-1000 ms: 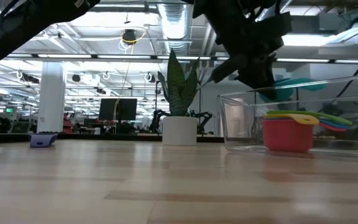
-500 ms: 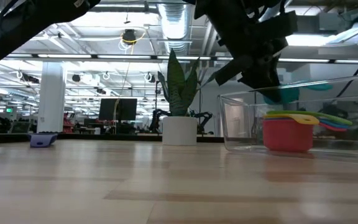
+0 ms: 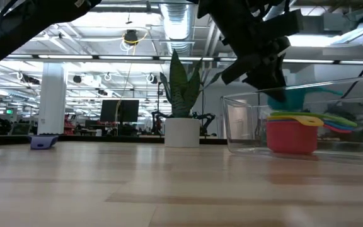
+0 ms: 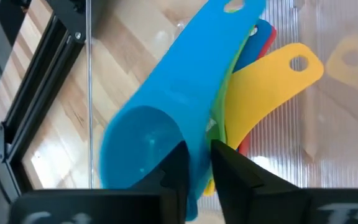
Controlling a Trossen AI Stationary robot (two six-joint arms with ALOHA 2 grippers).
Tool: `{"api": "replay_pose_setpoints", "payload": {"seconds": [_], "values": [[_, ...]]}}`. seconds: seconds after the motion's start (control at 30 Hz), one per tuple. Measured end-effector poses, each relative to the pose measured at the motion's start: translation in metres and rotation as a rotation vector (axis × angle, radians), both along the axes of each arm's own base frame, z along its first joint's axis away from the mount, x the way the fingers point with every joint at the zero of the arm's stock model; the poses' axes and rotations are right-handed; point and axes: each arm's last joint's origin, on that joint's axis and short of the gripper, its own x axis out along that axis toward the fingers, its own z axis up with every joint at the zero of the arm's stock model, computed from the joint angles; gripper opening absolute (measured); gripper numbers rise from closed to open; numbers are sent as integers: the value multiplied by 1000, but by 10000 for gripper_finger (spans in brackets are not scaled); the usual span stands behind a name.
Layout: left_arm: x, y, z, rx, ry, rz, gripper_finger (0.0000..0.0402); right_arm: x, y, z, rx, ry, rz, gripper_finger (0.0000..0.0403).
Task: Nest measuring cups in basket
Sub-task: Stack the light blue measuring cup on top of the green measuring cup, then adjust the measuring cups
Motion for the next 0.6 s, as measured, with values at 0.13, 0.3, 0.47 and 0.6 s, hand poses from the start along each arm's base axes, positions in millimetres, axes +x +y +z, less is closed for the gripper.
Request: {"api": "replay_pose_setpoints", "payload": {"seconds": [0.13,0.3,0.47,0.6], "values": [[0,0,0,-7,-2,9,93,0,0,0,0,0,0,120],[0,1,0,15,-6,25,130,0,0,0,0,0,0,120],[0,2,1,77,-8,60,143,0,0,0,-1,0,0,120],[-1,1,1,147,-11,107,144,0,0,0,-1,0,1,120]]}}
